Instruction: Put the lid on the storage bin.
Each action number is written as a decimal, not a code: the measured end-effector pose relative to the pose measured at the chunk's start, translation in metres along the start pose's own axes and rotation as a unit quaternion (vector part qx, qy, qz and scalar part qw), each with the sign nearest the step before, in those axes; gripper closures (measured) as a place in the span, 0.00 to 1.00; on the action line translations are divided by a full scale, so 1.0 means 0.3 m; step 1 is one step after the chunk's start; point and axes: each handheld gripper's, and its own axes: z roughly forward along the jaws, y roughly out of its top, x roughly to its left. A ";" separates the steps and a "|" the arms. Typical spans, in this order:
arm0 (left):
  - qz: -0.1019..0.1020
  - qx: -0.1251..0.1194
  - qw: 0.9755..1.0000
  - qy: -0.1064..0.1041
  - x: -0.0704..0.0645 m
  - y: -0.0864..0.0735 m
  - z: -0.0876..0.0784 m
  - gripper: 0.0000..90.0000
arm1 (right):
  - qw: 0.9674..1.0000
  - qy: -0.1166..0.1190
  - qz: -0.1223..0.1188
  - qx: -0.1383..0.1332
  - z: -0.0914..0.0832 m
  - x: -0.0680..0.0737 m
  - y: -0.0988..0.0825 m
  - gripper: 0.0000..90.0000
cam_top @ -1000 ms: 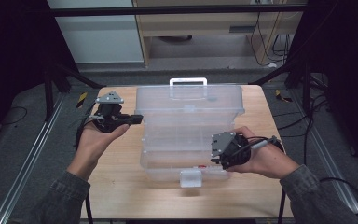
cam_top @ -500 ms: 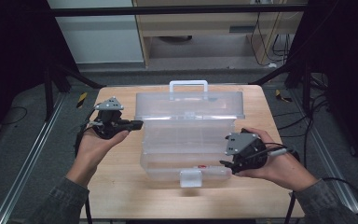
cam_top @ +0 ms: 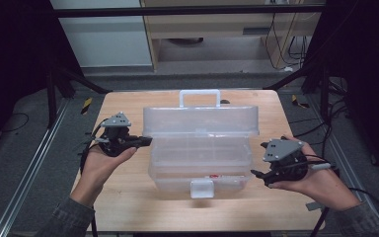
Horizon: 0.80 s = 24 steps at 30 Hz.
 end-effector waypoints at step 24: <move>-0.017 -0.012 1.000 0.003 -0.018 -0.101 0.004 0.99 | 0.997 -0.045 0.062 0.016 -0.005 -0.069 -0.141 0.22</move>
